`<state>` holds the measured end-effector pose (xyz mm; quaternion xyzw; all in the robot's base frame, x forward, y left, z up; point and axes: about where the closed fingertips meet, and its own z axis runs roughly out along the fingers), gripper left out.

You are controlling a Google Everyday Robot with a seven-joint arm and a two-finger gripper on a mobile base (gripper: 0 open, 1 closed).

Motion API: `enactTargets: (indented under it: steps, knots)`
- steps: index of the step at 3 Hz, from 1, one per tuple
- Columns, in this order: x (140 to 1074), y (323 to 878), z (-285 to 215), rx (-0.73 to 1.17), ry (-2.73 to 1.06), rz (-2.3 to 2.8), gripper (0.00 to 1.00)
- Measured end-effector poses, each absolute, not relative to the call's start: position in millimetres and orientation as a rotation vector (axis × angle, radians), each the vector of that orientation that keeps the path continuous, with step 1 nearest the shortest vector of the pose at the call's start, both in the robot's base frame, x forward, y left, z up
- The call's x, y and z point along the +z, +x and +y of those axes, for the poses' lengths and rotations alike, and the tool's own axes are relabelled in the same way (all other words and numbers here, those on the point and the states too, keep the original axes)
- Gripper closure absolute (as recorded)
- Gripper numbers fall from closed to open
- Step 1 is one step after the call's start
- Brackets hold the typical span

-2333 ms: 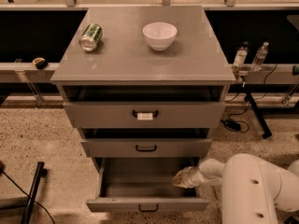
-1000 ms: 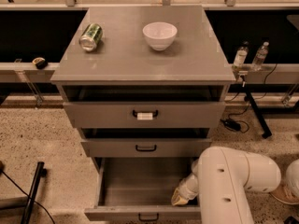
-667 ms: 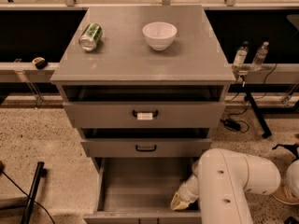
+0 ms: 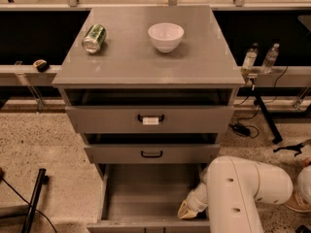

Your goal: Open bottom drawer

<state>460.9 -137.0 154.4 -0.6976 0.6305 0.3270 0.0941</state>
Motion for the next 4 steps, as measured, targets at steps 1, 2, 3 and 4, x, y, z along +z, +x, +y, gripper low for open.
enactTargets:
  steps: [1,2,3,4]
  knots:
    - [159,464,-137,0.946,-2.065,1.847,1.0]
    - [185,469,-135,0.809,-1.994,1.745,1.0]
    - [234,478,-127,0.58,-1.904,1.56,1.0]
    - [296,482,-116,0.342,-1.747,1.382,0.73]
